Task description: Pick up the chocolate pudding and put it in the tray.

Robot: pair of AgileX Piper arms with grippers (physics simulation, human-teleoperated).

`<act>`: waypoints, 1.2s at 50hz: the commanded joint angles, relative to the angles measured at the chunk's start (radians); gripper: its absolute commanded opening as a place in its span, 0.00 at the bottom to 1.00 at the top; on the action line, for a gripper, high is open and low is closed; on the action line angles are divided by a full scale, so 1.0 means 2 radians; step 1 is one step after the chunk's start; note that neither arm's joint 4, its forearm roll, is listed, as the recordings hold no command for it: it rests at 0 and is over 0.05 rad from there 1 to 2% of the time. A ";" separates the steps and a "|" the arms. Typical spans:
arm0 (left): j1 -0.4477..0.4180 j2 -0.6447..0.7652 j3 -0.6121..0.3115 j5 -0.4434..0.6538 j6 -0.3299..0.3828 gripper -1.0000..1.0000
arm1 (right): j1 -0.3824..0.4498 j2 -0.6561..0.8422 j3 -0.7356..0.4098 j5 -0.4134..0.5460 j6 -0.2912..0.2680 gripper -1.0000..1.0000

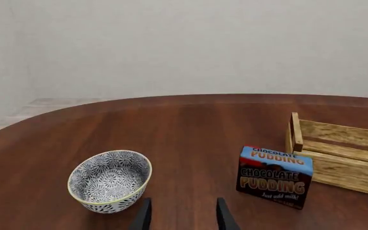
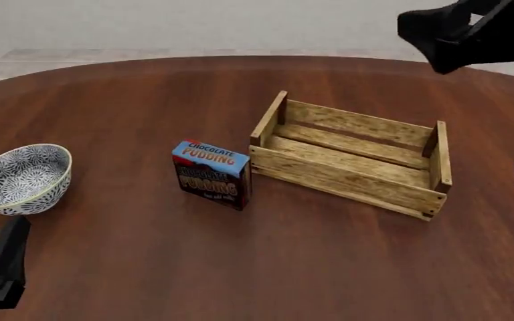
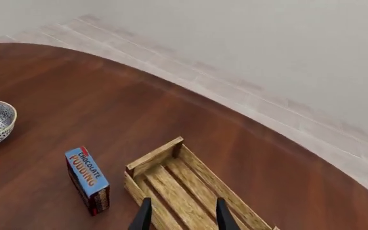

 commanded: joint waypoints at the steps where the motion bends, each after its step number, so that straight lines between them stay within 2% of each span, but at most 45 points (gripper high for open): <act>1: 0.000 0.000 0.000 0.000 0.000 1.00 | 0.039 0.078 -0.064 0.004 -0.020 1.00; 2: 0.000 0.000 0.000 0.000 0.000 1.00 | 0.053 0.088 -0.065 0.003 -0.032 1.00; 3: 0.000 0.000 0.000 0.000 0.000 1.00 | 0.053 0.088 -0.065 0.003 -0.032 1.00; 5: 0.000 0.000 0.000 0.000 0.000 1.00 | 0.051 0.101 -0.078 0.005 -0.014 1.00; 10: 0.000 0.000 0.000 0.000 0.000 1.00 | 0.055 0.120 -0.097 0.005 -0.029 1.00; 18: 0.000 0.000 0.000 0.000 0.000 1.00 | 0.068 0.162 -0.136 0.017 -0.030 1.00; 25: 0.000 0.000 0.000 0.000 0.000 1.00 | 0.085 0.199 -0.164 0.024 -0.024 1.00; 26: 0.000 0.000 0.000 0.000 0.000 1.00 | 0.087 0.204 -0.168 0.026 -0.016 1.00; 47: 0.000 0.000 0.000 0.000 0.000 1.00 | 0.109 0.269 -0.192 0.018 -0.025 1.00; 60: 0.000 0.000 0.000 0.000 0.000 1.00 | 0.136 0.299 -0.217 0.039 -0.044 1.00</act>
